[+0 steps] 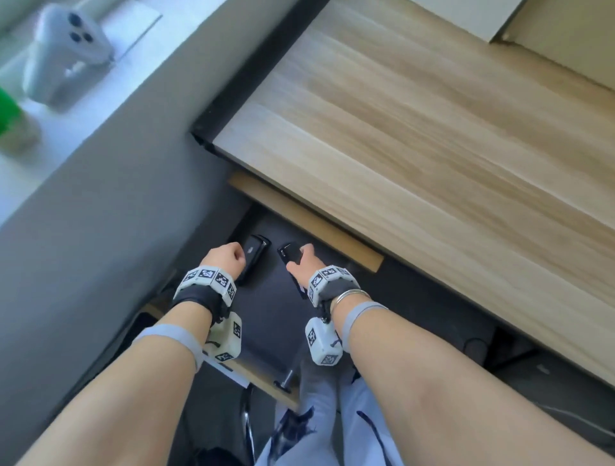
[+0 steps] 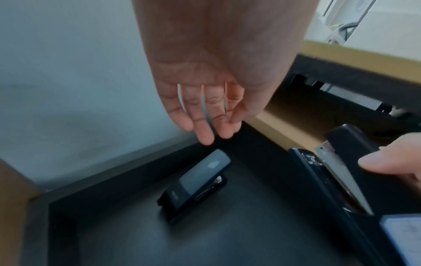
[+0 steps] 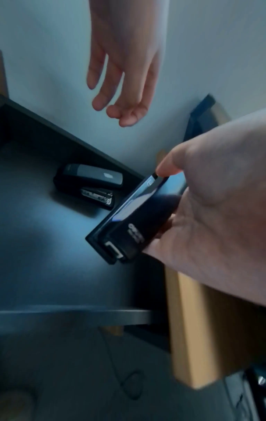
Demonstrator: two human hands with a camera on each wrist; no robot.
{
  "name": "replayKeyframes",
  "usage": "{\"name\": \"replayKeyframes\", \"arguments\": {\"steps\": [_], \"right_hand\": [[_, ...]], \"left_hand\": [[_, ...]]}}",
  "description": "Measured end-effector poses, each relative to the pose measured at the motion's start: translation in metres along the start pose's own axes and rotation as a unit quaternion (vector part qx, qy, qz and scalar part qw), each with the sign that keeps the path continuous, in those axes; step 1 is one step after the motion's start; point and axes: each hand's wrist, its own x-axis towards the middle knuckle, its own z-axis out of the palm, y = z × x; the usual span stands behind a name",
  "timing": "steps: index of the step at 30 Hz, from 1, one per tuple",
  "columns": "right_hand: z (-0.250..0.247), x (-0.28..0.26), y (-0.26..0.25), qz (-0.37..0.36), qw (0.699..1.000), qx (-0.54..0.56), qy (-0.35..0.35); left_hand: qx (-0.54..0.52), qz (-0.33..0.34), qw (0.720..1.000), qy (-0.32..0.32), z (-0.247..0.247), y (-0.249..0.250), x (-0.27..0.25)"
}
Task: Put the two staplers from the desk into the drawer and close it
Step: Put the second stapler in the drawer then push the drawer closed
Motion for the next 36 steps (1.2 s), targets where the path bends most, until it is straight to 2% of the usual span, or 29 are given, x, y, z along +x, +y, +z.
{"name": "replayKeyframes", "arguments": {"steps": [6, 11, 16, 25, 32, 36], "right_hand": [[0.023, 0.039, 0.014, 0.093, 0.994, 0.063, 0.004], [0.041, 0.071, 0.020, 0.177, 0.975, 0.132, 0.020], [0.054, 0.092, 0.027, 0.222, 0.963, 0.149, 0.029], [0.066, 0.109, 0.033, 0.200, 0.968, 0.140, 0.066], [0.045, 0.096, 0.029, 0.186, 0.978, 0.063, 0.077], [0.020, 0.072, 0.014, 0.101, 0.990, -0.036, 0.093]], "left_hand": [[-0.006, -0.007, 0.999, -0.038, 0.030, -0.027, 0.024], [-0.006, -0.017, 0.998, -0.055, 0.047, -0.037, 0.043], [-0.015, -0.022, 0.998, -0.059, 0.062, -0.048, 0.058], [-0.023, -0.027, 0.997, -0.069, 0.080, -0.058, 0.064], [-0.017, -0.042, 0.998, -0.052, 0.075, -0.061, 0.052], [0.000, -0.068, 0.997, -0.040, 0.069, -0.065, 0.038]]}}
